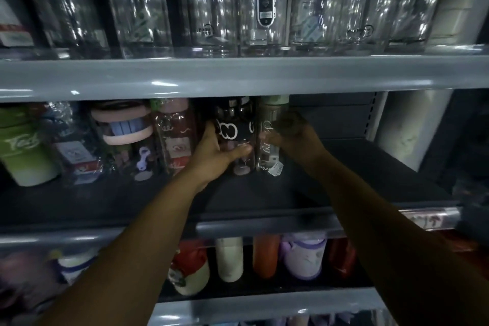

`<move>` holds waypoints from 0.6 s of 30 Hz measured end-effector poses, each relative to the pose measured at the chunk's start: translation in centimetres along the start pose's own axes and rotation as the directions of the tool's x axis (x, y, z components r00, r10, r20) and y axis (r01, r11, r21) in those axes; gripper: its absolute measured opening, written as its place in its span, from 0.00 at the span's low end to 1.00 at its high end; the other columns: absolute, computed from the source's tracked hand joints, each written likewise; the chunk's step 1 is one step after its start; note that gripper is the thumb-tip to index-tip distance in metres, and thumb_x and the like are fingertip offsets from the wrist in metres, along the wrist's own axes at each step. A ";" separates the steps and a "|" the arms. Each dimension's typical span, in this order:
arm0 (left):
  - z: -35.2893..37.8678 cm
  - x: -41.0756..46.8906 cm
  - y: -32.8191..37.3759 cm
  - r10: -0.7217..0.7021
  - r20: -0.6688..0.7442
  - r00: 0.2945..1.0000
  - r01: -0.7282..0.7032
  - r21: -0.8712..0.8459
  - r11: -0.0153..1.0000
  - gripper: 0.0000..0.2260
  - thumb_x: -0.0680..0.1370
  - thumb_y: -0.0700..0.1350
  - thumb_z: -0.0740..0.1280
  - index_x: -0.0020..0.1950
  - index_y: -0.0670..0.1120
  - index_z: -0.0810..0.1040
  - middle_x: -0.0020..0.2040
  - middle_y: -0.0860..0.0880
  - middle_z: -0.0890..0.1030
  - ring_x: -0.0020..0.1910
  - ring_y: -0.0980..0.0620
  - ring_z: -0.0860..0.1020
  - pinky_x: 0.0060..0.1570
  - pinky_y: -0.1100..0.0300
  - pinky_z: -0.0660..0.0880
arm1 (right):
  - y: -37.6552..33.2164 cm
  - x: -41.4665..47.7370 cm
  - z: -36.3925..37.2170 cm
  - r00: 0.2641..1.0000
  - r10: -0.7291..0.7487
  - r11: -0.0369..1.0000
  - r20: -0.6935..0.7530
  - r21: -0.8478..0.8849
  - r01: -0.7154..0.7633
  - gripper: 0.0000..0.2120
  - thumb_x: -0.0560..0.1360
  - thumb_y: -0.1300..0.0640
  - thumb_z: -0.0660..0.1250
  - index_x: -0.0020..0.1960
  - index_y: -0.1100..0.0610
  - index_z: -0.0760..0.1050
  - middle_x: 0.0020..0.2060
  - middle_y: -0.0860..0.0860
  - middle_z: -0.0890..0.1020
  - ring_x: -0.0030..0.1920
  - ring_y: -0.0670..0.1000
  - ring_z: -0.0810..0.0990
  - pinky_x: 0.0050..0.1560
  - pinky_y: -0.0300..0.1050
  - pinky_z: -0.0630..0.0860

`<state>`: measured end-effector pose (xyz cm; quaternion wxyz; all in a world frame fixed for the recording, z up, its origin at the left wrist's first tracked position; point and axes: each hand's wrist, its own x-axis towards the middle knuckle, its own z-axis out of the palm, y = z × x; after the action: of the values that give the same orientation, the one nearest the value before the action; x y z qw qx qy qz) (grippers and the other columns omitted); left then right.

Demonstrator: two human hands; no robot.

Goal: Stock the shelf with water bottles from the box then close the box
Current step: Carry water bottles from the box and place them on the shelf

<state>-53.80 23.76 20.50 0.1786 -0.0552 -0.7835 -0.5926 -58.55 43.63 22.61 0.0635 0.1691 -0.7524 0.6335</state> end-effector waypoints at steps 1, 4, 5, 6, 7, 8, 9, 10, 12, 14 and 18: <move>0.1 0.0 0.1 0.015 -0.007 1.000 -0.015 0.025 1.000 0.29 0.73 0.42 0.80 0.66 0.51 0.68 0.57 0.57 0.82 0.56 0.56 0.82 0.57 0.57 0.79 | 0.0 0.1 0.2 1.000 -0.013 0.999 -0.003 -0.041 0.013 0.12 0.69 0.61 0.80 0.46 0.55 0.78 0.43 0.53 0.83 0.41 0.47 0.82 0.45 0.47 0.82; 0.2 0.0 0.3 0.014 -0.025 1.000 -0.013 0.055 0.998 0.27 0.73 0.42 0.79 0.66 0.53 0.69 0.55 0.60 0.80 0.55 0.60 0.79 0.55 0.60 0.77 | 0.3 0.3 0.4 0.999 -0.028 0.988 -0.036 -0.150 0.022 0.12 0.70 0.56 0.80 0.42 0.51 0.76 0.36 0.48 0.81 0.32 0.42 0.79 0.36 0.42 0.77; 0.1 0.1 0.2 0.010 -0.025 1.000 -0.008 0.061 0.998 0.26 0.73 0.43 0.79 0.65 0.53 0.70 0.55 0.59 0.80 0.55 0.59 0.79 0.56 0.59 0.77 | 0.4 0.3 0.3 0.998 -0.045 0.986 -0.047 -0.161 0.037 0.13 0.70 0.55 0.80 0.43 0.51 0.75 0.37 0.48 0.80 0.32 0.43 0.78 0.36 0.44 0.76; 0.0 0.2 0.1 0.007 -0.022 1.000 -0.005 0.067 0.998 0.26 0.73 0.43 0.79 0.65 0.53 0.71 0.55 0.59 0.80 0.55 0.58 0.80 0.57 0.58 0.77 | 0.4 0.3 0.3 0.997 -0.064 0.981 -0.053 -0.189 0.053 0.14 0.70 0.54 0.80 0.44 0.51 0.74 0.39 0.50 0.80 0.35 0.46 0.78 0.39 0.46 0.77; -0.1 0.2 0.1 0.003 -0.019 1.000 -0.001 0.075 0.997 0.26 0.73 0.43 0.79 0.65 0.53 0.71 0.54 0.58 0.80 0.55 0.57 0.80 0.57 0.57 0.78 | 0.3 0.2 0.2 0.995 -0.081 0.971 -0.050 -0.230 0.068 0.14 0.71 0.54 0.80 0.47 0.51 0.74 0.41 0.51 0.81 0.38 0.48 0.79 0.42 0.48 0.78; -0.2 0.2 0.0 -0.004 -0.016 1.000 0.005 0.084 0.996 0.26 0.73 0.44 0.79 0.65 0.53 0.72 0.54 0.57 0.80 0.55 0.57 0.80 0.56 0.58 0.77 | 0.3 0.1 0.2 0.995 -0.086 0.961 -0.043 -0.267 0.072 0.14 0.71 0.53 0.79 0.48 0.51 0.74 0.43 0.51 0.81 0.41 0.49 0.80 0.46 0.50 0.79; -0.2 0.2 0.0 -0.009 -0.018 1.000 0.010 0.095 0.995 0.26 0.73 0.44 0.80 0.65 0.52 0.72 0.54 0.57 0.80 0.55 0.58 0.80 0.55 0.58 0.78 | 0.3 0.0 0.2 0.996 -0.079 0.956 -0.045 -0.286 0.063 0.14 0.71 0.52 0.79 0.49 0.51 0.75 0.43 0.51 0.82 0.42 0.50 0.80 0.48 0.51 0.79; -0.2 0.2 -0.2 -0.011 -0.030 0.999 0.014 0.107 0.994 0.25 0.72 0.45 0.80 0.65 0.51 0.73 0.54 0.56 0.81 0.55 0.58 0.80 0.55 0.58 0.78 | 0.4 -0.1 0.2 0.996 -0.071 0.954 -0.049 -0.296 0.053 0.14 0.71 0.50 0.79 0.49 0.51 0.76 0.42 0.50 0.81 0.41 0.49 0.80 0.46 0.49 0.79; -0.2 0.4 -0.8 -0.015 -0.063 0.998 0.023 0.126 0.992 0.25 0.72 0.46 0.80 0.64 0.48 0.75 0.55 0.53 0.83 0.55 0.56 0.81 0.57 0.56 0.79 | 0.5 -0.3 0.3 0.997 -0.062 0.938 -0.053 -0.345 0.039 0.13 0.73 0.48 0.77 0.49 0.52 0.76 0.40 0.47 0.80 0.39 0.46 0.79 0.43 0.44 0.76; -0.3 0.4 -1.0 -0.033 -0.081 0.996 0.044 0.143 0.989 0.26 0.71 0.48 0.81 0.65 0.46 0.75 0.56 0.51 0.84 0.57 0.54 0.82 0.60 0.54 0.79 | 0.8 -0.3 0.4 0.997 -0.065 0.919 -0.043 -0.392 0.043 0.12 0.74 0.48 0.75 0.48 0.53 0.76 0.38 0.47 0.80 0.38 0.46 0.78 0.43 0.44 0.76; -0.5 -0.5 -0.8 -0.109 -0.026 0.994 0.112 0.177 0.978 0.26 0.73 0.47 0.80 0.66 0.44 0.74 0.53 0.55 0.82 0.53 0.62 0.82 0.49 0.65 0.78 | 0.8 -0.9 0.6 0.999 -0.045 0.833 -0.013 -0.552 0.031 0.15 0.76 0.47 0.73 0.57 0.54 0.76 0.45 0.50 0.79 0.45 0.50 0.80 0.45 0.40 0.68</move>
<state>-53.50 23.10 19.68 0.1561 0.0095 -0.8336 -0.5298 -57.87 43.31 21.47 0.1314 0.1505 -0.8986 0.3906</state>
